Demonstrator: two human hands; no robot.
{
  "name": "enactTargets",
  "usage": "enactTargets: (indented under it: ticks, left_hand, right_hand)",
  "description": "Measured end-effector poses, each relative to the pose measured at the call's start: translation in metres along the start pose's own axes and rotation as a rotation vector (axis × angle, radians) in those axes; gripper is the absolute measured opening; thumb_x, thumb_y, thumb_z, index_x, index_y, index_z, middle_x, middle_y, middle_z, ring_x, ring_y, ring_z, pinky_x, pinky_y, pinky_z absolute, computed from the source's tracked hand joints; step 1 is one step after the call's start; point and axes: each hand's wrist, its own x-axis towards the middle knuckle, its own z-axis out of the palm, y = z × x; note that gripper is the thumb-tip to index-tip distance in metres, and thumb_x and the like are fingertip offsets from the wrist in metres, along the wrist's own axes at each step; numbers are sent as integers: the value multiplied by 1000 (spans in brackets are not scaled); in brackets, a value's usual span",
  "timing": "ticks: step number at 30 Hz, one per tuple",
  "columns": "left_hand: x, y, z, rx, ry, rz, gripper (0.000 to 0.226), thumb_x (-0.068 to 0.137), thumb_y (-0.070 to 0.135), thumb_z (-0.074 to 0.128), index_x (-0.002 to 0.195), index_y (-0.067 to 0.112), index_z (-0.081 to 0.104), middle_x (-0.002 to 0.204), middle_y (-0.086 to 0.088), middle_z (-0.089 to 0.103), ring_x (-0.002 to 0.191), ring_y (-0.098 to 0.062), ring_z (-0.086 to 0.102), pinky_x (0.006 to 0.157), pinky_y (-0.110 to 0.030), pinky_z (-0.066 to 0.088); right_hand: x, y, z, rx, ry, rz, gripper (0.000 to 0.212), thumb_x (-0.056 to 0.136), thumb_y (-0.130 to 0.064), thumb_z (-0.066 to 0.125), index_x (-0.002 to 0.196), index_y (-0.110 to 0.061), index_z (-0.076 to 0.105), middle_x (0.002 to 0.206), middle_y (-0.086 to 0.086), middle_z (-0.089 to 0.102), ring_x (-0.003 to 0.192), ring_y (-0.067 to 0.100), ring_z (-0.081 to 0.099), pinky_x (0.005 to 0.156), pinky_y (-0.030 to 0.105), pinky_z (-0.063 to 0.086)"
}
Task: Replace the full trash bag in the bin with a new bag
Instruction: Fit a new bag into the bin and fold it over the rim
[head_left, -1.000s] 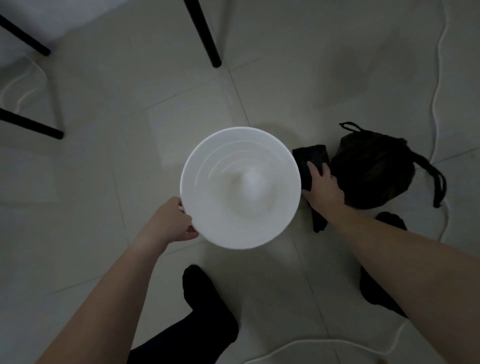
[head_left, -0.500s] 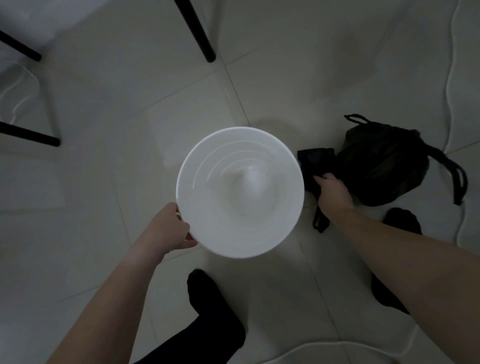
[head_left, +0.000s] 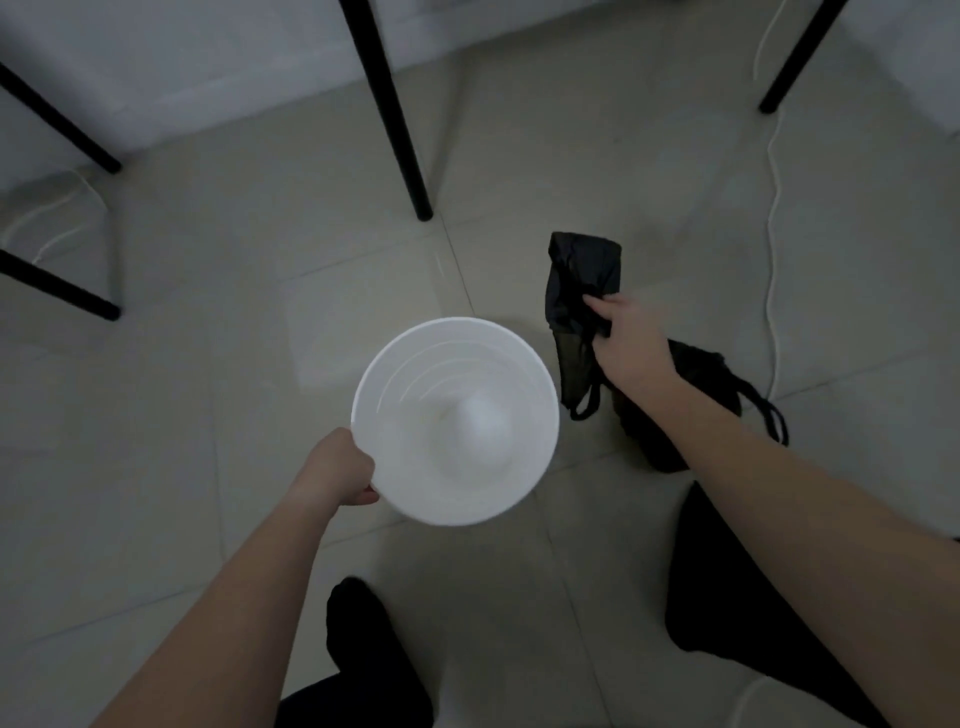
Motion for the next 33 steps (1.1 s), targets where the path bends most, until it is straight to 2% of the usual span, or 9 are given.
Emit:
enactTargets:
  ticks: [4, 9, 13, 17, 20, 23, 25, 29, 33]
  left_hand:
    - [-23, 0, -5, 24, 12, 34, 23, 85, -9, 53, 100, -18, 68, 94, -32, 76, 83, -40, 77, 75, -56, 65]
    - [-62, 21, -23, 281, 232, 182, 34, 95, 12, 62, 126, -1, 61, 128, -25, 68, 119, -42, 65, 93, -42, 52]
    - [-102, 43, -41, -198, 114, 465, 53, 98, 42, 68, 143, 17, 59, 134, -4, 69, 123, -22, 65, 105, -39, 50]
    - [-136, 44, -47, -671, -131, 506, 70, 78, 77, 72, 134, 37, 62, 125, 18, 73, 117, 0, 67, 95, -28, 52]
    - [-121, 45, -48, -656, 4, 590, 39, 89, 45, 81, 121, 27, 68, 110, 8, 79, 99, -2, 75, 80, -19, 57]
    - [-91, 46, -59, -519, 130, 584, 9, 94, 8, 73, 98, 15, 71, 97, -10, 79, 91, -27, 77, 92, -46, 61]
    - [-76, 48, -67, -468, 125, 558, 14, 95, 5, 67, 89, 18, 69, 92, -13, 78, 89, -33, 77, 90, -49, 62]
    - [-56, 48, -77, -451, 81, 422, 25, 99, 4, 57, 82, 20, 64, 76, -4, 70, 66, -17, 69, 54, -25, 58]
    - [-54, 42, -75, -448, -81, 313, 24, 99, 3, 54, 86, 18, 66, 71, -1, 70, 60, -13, 67, 51, -26, 56]
  right_hand:
    - [-6, -57, -54, 16, 66, -84, 54, 91, 4, 56, 143, -11, 58, 141, 9, 60, 126, 27, 58, 107, 26, 41]
    - [-48, -125, -90, 52, 15, -210, 56, 89, -2, 60, 142, -20, 60, 141, 1, 60, 127, 18, 56, 108, 16, 34]
    - [-84, -161, -82, 135, -55, -290, 57, 86, -7, 68, 139, -29, 63, 137, -7, 64, 125, 10, 58, 111, 20, 39]
    - [-103, -186, -52, 264, -233, -333, 60, 85, -6, 71, 139, -30, 62, 132, -11, 66, 120, 3, 61, 108, 24, 44]
    - [-105, -190, -31, 331, -331, -329, 59, 85, -5, 71, 138, -29, 64, 131, -14, 65, 117, -1, 61, 105, 19, 44]
    - [-96, -187, -21, 314, -351, -279, 59, 85, -8, 71, 136, -35, 64, 132, -20, 64, 113, -7, 61, 100, 9, 41]
    - [-88, -184, -17, 299, -408, -226, 57, 86, -8, 69, 135, -36, 65, 129, -21, 65, 111, -7, 62, 101, 12, 43]
    - [-69, -170, -19, -41, -641, -125, 52, 90, -8, 60, 136, -33, 65, 130, -10, 66, 115, 8, 64, 102, 23, 47]
    - [-58, -160, -20, -326, -616, -123, 39, 98, -22, 58, 136, -30, 64, 148, -1, 51, 133, 21, 52, 109, 34, 42]
